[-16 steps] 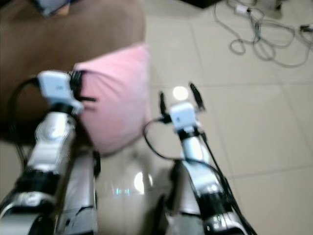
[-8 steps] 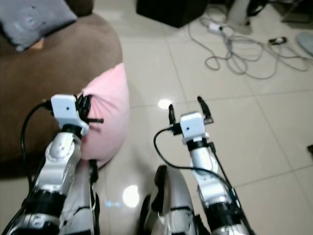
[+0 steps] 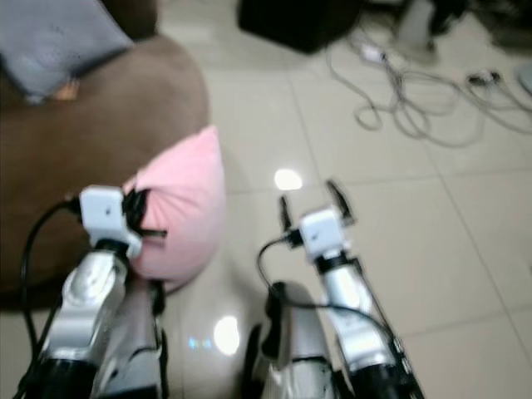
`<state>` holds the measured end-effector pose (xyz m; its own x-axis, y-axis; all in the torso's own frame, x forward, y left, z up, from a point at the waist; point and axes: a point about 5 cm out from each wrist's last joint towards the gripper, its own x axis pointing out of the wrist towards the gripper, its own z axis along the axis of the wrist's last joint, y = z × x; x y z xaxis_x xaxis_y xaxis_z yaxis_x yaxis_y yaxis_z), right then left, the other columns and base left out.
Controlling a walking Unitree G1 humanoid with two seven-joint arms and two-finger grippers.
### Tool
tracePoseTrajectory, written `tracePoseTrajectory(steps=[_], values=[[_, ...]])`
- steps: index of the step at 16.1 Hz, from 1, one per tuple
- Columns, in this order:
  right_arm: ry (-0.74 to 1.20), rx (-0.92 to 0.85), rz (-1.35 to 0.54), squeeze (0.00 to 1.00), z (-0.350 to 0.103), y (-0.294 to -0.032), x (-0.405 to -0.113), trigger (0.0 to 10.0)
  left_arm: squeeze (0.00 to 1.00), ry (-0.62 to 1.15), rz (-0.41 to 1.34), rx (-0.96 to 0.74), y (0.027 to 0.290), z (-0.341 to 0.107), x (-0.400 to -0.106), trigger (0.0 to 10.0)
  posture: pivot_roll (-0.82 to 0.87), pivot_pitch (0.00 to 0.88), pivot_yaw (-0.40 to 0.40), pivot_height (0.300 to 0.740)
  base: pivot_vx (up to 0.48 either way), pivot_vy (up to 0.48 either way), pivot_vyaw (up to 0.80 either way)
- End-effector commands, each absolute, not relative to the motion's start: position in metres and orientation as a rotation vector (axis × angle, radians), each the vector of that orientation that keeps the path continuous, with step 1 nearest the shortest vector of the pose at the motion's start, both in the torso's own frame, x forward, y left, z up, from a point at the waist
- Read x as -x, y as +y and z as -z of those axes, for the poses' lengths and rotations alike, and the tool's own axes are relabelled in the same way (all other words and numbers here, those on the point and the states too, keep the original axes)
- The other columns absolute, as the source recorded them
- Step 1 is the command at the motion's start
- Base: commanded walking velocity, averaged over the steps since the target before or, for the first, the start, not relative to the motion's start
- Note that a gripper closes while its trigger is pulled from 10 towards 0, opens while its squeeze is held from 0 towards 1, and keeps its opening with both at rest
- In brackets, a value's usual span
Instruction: Move the pillow to the sofa from floor
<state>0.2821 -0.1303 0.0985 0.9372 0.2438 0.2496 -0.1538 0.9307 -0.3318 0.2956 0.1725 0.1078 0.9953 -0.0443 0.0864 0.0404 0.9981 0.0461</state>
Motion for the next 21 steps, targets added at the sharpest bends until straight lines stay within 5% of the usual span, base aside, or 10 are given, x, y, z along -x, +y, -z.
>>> tracePoseTrajectory(steps=[1, 7, 21], values=[[-0.278, 0.331, -0.192, 0.0, -0.096, -0.138, -0.28, 10.0, 0.0, -0.102, 0.041, -0.04, 0.168, -0.111, -0.295, 10.0, 0.27, 0.254, -0.144, 0.59, 0.0, 0.0, 0.0], [-0.234, 0.32, -0.197, 0.0, -0.091, -0.135, -0.284, 10.0, 0.0, -0.025, 0.026, -0.008, 0.166, -0.095, -0.287, 10.0, 0.28, 0.257, -0.152, 0.61, 0.0, 0.0, 0.0], [-0.238, 0.31, -0.218, 0.0, -0.083, -0.139, -0.275, 10.0, 0.0, 0.0, -0.092, -0.052, 0.182, -0.064, -0.255, 10.0, 0.29, 0.26, -0.157, 0.74, 0.0, 0.0, 0.0]])
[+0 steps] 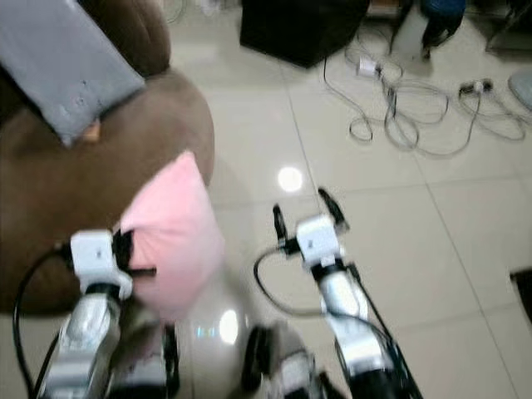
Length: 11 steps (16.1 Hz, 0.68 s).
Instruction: Move the pillow to the sofa from floor
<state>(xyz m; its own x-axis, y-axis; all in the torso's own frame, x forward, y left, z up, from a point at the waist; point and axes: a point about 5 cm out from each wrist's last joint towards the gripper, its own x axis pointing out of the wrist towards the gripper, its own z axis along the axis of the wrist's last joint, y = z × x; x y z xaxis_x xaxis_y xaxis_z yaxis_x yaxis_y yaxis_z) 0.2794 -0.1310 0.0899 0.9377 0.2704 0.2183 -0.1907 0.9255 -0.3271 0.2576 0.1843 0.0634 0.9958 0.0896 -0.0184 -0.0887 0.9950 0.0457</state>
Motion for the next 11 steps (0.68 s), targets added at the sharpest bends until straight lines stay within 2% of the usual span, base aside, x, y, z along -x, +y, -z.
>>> tracePoseTrajectory(steps=[1, 11], values=[[-0.245, 0.309, -0.218, 0.0, -0.0851, -0.139, -0.2758, 10.0, 0.0, -0.022, -0.085, -0.047, 0.1802, -0.0675, -0.2557, 10.0, 0.29, 0.257, -0.158, 0.74, 0.0, 0.0, 0.0], [-0.227, 0.324, -0.247, 0.0, -0.0779, -0.1357, -0.2774, 10.0, 0.0, -0.087, -0.11, -0.093, 0.1827, -0.0707, -0.2538, 10.0, 0.33, 0.264, -0.168, 0.74, 0.0, 0.0, 0.0]])
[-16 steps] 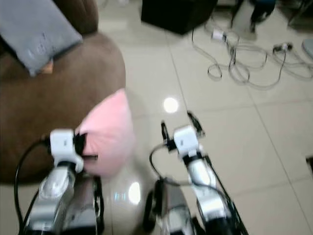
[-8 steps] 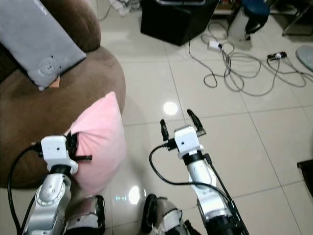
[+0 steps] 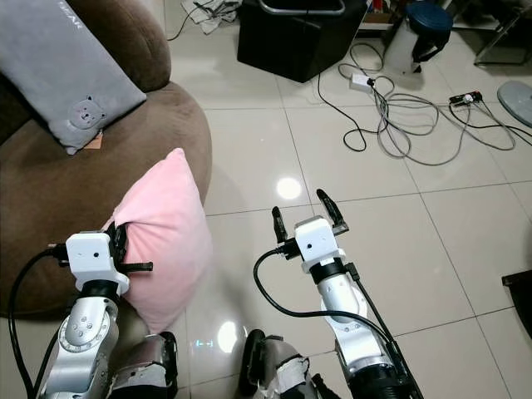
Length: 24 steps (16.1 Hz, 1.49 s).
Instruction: Move the pillow to the sofa from floor
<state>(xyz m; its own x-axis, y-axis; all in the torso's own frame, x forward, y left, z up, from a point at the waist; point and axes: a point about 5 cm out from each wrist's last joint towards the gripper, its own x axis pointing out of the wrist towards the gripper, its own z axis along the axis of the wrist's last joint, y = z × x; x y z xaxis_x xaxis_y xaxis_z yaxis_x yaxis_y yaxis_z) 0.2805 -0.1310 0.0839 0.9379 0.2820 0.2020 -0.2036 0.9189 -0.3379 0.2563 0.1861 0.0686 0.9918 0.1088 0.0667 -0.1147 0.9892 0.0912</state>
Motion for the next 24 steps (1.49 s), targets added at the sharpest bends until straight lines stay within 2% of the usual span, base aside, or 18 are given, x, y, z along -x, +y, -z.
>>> tracePoseTrajectory(steps=[1, 8, 10, 13, 14, 18, 20, 22, 24], values=[[-0.221, 0.326, -0.244, 0.0, -0.078, -0.136, -0.28, 10.0, 0.0, -0.084, -0.116, -0.103, 0.183, -0.071, -0.256, 10.0, 0.33, 0.259, -0.17, 0.74, 0.0, 0.0, 0.0], [-0.256, 0.331, -0.237, 0.0, -0.086, -0.135, -0.291, 10.0, 0.0, -0.095, -0.109, -0.125, 0.181, -0.075, -0.263, 10.0, 0.34, 0.247, -0.174, 0.74, 0.0, 0.0, 0.0], [-0.282, 0.34, -0.208, 0.0, -0.093, -0.135, -0.298, 10.0, 0.0, -0.141, -0.119, -0.129, 0.183, -0.087, -0.27, 10.0, 0.35, 0.247, -0.174, 0.74, 0.0, 0.0, 0.0], [-0.352, 0.362, -0.177, 0.0, -0.105, -0.135, -0.304, 10.0, 0.0, -0.335, -0.117, -0.216, 0.183, -0.126, -0.282, 10.0, 0.35, 0.247, -0.175, 0.74, 0.0, 0.0, 0.0], [-0.341, 0.367, -0.178, 0.0, -0.104, -0.135, -0.305, 10.0, 0.0, -0.324, -0.105, -0.222, 0.182, -0.126, -0.284, 10.0, 0.35, 0.244, -0.176, 0.74, 0.0, 0.0, 0.0], [-0.268, 0.363, -0.187, 0.0, -0.089, -0.133, -0.302, 10.0, 0.0, -0.243, -0.13, -0.189, 0.183, -0.109, -0.279, 10.0, 0.35, 0.243, -0.177, 0.74, 0.0, 0.0, 0.0], [-0.324, 0.374, -0.201, 0.0, -0.094, -0.129, -0.298, 10.0, 0.0, -0.287, -0.134, -0.198, 0.181, -0.116, -0.28, 10.0, 0.35, 0.245, -0.177, 0.74, 0.0, 0.0, 0.0], [-0.418, 0.391, -0.181, 0.0, -0.103, -0.131, -0.295, 10.0, 0.0, -0.42, -0.152, -0.253, 0.183, -0.136, -0.278, 10.0, 0.34, 0.246, -0.178, 0.74, 0.0, 0.0, 0.0], [-0.387, 0.388, -0.164, 0.0, -0.1, -0.134, -0.296, 10.0, 0.0, -0.395, -0.172, -0.281, 0.185, -0.132, -0.279, 10.0, 0.34, 0.25, -0.177, 0.74, 0.0, 0.0, 0.0]])
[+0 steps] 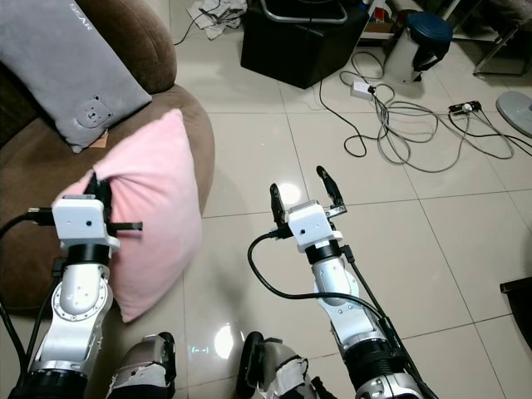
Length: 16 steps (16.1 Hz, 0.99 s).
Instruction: Move the pillow to the sofa from floor
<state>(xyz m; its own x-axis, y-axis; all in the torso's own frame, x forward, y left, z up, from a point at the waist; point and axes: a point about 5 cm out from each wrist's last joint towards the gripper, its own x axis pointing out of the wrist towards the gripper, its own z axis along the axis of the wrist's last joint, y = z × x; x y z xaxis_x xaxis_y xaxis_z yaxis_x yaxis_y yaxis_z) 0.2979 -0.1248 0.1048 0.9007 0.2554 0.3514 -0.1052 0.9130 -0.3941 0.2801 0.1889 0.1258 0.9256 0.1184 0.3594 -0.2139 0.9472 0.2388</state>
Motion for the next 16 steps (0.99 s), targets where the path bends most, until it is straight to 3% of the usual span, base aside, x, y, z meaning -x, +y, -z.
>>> tracePoseTrajectory(steps=[1, 4, 10, 16], values=[[-0.365, 0.374, -0.162, 0.0, -0.098, -0.134, -0.296, 10.0, 0.0, -0.346, -0.182, -0.289, 0.187, -0.123, -0.279, 10.0, 0.34, 0.255, -0.175, 0.74, 0.0, 0.0, 0.0], [-0.363, 0.373, -0.164, 0.0, -0.095, -0.133, -0.293, 10.0, 0.0, -0.253, -0.143, -0.272, 0.183, -0.105, -0.276, 10.0, 0.33, 0.263, -0.173, 0.74, 0.0, 0.0, 0.0], [-0.339, 0.38, -0.179, 0.0, -0.09, -0.132, -0.291, 10.0, 0.0, -0.254, -0.16, -0.281, 0.181, -0.107, -0.278, 10.0, 0.33, 0.27, -0.179, 0.74, 0.0, 0.0, 0.0], [-0.284, 0.397, -0.196, 0.0, -0.081, -0.132, -0.291, 10.0, 0.0, -0.228, -0.126, -0.297, 0.175, -0.105, -0.282, 10.0, 0.33, 0.265, -0.18, 0.74, 0.479, 0.0, 0.0]])
